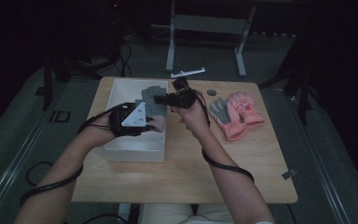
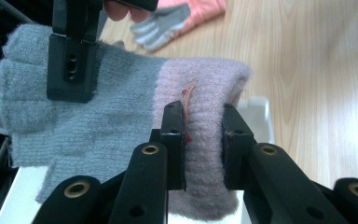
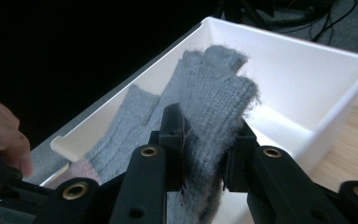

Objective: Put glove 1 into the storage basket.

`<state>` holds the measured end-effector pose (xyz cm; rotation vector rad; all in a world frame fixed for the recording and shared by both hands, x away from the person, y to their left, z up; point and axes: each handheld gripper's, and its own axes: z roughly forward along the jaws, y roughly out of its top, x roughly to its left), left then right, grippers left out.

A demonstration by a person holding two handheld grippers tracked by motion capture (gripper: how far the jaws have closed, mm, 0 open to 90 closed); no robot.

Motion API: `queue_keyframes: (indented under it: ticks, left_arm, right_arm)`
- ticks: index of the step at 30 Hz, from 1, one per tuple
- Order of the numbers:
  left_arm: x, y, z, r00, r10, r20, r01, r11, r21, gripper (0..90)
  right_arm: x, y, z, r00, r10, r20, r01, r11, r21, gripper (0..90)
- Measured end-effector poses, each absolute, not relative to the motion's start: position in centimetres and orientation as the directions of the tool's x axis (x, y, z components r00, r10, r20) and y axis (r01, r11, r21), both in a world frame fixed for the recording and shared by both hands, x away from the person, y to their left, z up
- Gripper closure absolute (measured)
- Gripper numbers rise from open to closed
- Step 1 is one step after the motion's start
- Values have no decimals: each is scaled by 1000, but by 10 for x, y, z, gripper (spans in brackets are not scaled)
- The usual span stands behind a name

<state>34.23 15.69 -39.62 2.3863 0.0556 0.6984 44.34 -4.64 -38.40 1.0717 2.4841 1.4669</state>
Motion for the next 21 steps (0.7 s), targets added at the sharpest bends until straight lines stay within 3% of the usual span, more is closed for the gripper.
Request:
queue_keyframes:
  ticks: [10,21]
  left_arm:
    - [361,158,-441,884,143,445,-66,-904,421,752]
    - [383,135,-461,912,92,400,-14,-967,256,754]
  right_arm:
    - [457,-4,-422,-745,606,279,578,378,723,741]
    - [473,8,-444,-738,621,264,605,436,666,729]
